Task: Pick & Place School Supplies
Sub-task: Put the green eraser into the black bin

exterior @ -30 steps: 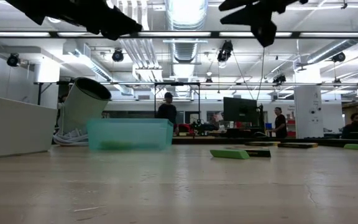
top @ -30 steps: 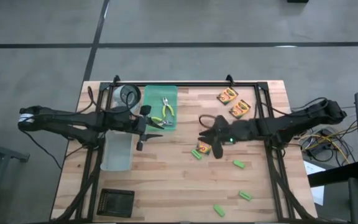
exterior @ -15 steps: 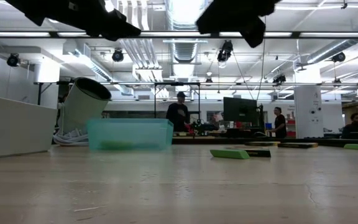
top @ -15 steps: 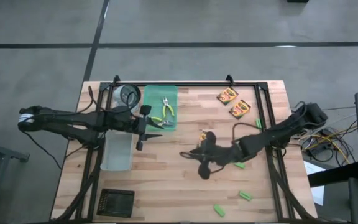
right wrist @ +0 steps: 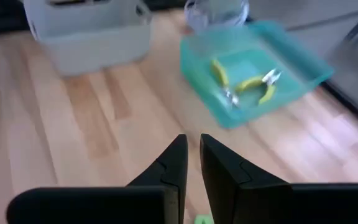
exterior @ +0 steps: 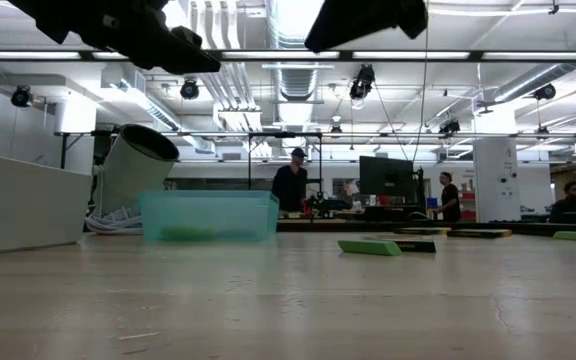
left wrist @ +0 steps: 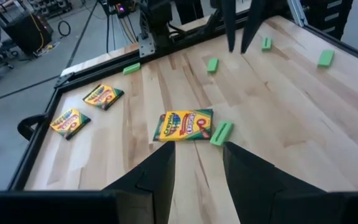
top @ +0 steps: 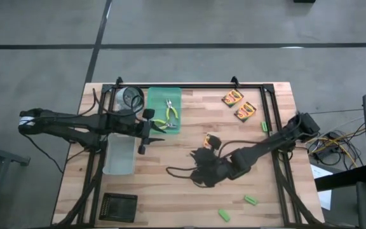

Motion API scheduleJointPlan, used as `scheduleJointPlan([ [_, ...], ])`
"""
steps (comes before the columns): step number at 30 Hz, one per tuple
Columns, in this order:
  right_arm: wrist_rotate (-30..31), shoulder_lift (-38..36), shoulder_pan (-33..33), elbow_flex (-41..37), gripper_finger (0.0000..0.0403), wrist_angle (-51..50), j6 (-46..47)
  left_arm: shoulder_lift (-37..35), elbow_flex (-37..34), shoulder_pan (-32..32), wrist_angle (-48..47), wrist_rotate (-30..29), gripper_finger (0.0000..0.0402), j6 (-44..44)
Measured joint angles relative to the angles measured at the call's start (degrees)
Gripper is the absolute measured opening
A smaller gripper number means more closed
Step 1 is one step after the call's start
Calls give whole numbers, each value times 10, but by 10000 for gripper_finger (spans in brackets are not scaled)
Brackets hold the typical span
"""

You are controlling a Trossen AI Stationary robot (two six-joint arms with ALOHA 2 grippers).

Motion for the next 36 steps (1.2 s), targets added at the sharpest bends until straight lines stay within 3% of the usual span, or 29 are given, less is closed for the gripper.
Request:
scheduleJointPlan([
  [9,2,-6,1,15,38,0,35,0,0,0,1,0,140,-3],
  [18,-87,-6,0,5,38,-7,96,0,0,0,1,0,140,-3],
  [28,-139,-6,-10,1,38,-154,212,0,0,-1,1,0,140,-3],
  [36,-178,-6,-30,-5,38,-169,242,0,0,-1,1,0,140,-3],
])
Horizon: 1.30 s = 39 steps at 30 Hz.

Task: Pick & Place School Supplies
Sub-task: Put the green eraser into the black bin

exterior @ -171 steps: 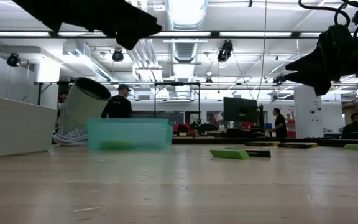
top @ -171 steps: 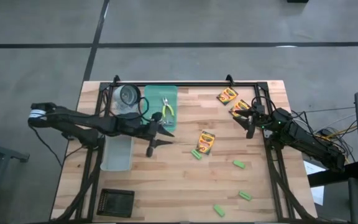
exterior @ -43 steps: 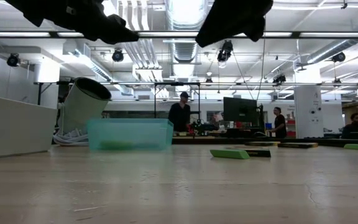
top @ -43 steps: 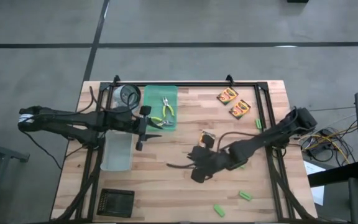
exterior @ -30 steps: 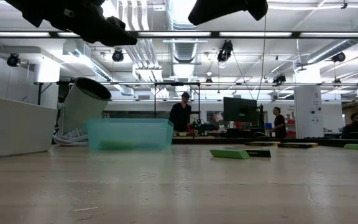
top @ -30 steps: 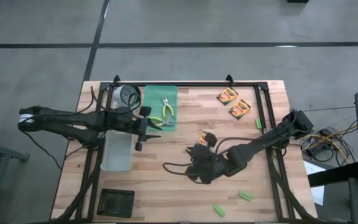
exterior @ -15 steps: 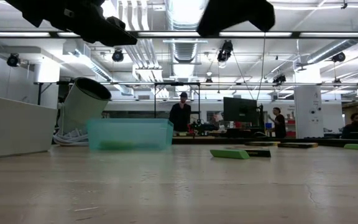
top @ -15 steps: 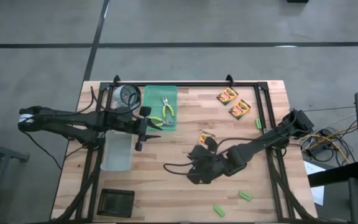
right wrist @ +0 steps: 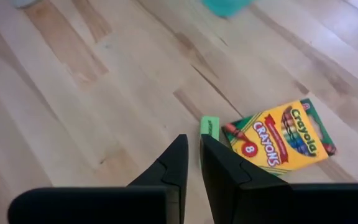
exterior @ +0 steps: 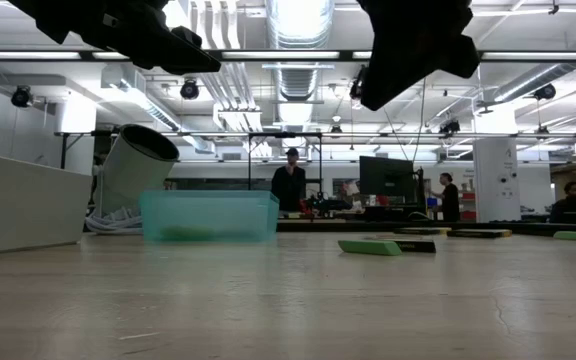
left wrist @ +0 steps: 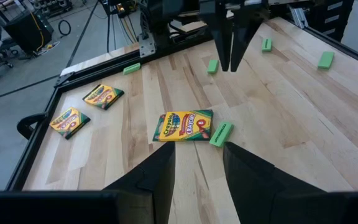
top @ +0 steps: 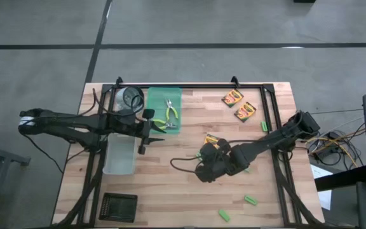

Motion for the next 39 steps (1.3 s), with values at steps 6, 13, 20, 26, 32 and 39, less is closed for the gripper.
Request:
scheduleJointPlan([
  [6,-50,0,-18,-26,38,68,-30,0,0,0,0,0,140,0],
  [13,-70,0,-28,-44,69,97,-35,0,0,0,0,0,140,0],
  [20,-71,0,-31,-57,132,102,-52,0,0,1,0,0,140,0],
  [26,-70,0,-28,-89,171,145,-76,0,0,1,0,0,140,0],
  [32,-29,0,-21,-129,192,196,-85,0,0,1,0,0,140,0],
  [39,-10,0,-19,-181,215,275,-96,0,0,0,0,0,140,0],
])
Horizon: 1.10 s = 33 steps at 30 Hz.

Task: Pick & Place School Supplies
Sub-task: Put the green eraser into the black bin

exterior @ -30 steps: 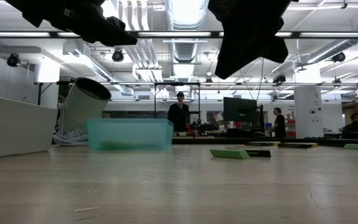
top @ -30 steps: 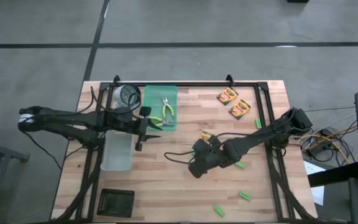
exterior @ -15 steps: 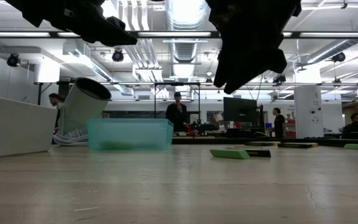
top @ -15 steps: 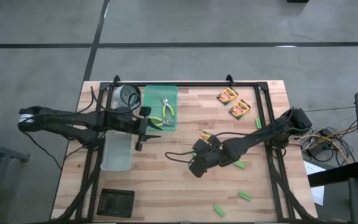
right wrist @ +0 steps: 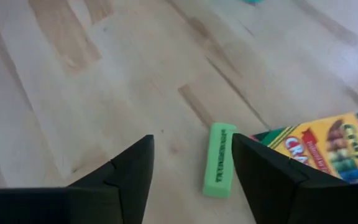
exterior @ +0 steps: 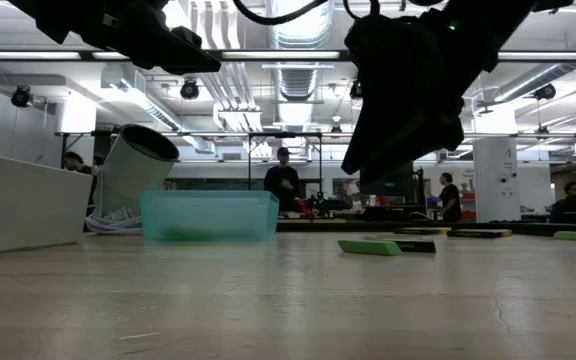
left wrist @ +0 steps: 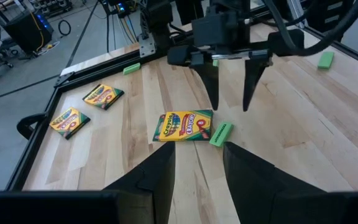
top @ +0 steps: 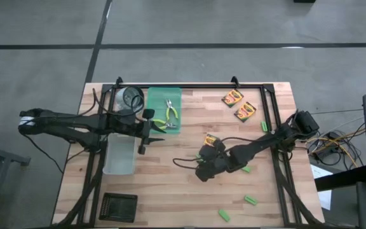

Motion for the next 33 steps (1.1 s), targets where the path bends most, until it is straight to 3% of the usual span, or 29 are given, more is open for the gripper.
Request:
scheduleJointPlan([
  [9,2,0,1,-31,254,40,-10,0,0,0,0,0,140,0],
  [21,36,6,1,-37,316,32,67,0,0,0,0,0,140,0],
  [33,28,36,15,-44,299,53,-14,0,0,0,0,0,140,0],
])
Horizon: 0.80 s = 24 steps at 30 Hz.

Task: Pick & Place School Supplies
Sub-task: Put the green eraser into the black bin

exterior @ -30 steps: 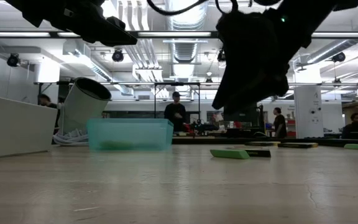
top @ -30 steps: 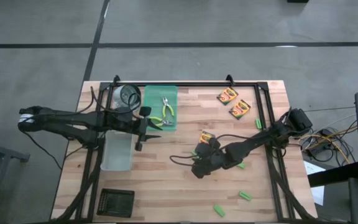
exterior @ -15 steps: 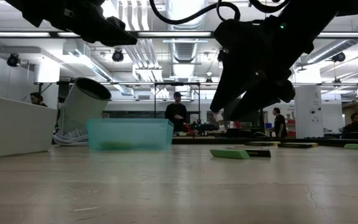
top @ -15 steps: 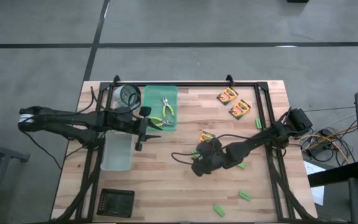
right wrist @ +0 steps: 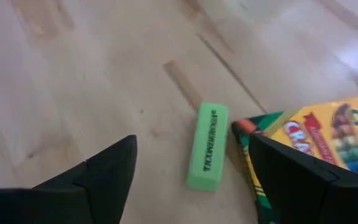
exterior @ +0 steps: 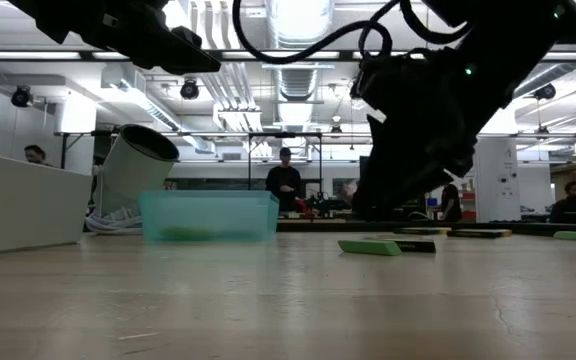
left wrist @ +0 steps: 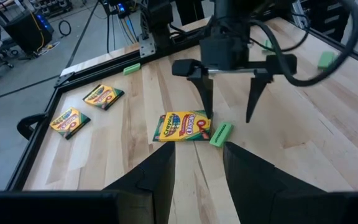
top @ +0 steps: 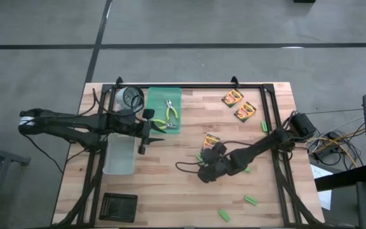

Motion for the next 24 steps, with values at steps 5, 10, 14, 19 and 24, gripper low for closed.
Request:
scheduleJointPlan([
  [5,-2,23,3,0,295,26,-2,0,0,0,0,0,140,0],
  [10,-2,39,3,0,299,39,-1,0,0,0,0,0,140,0],
  [14,16,42,3,0,297,34,14,0,0,0,0,0,140,0],
  [19,19,42,2,-5,296,34,71,0,0,0,0,0,140,0],
  [24,-4,50,1,-7,290,34,80,0,0,0,0,0,140,0],
])
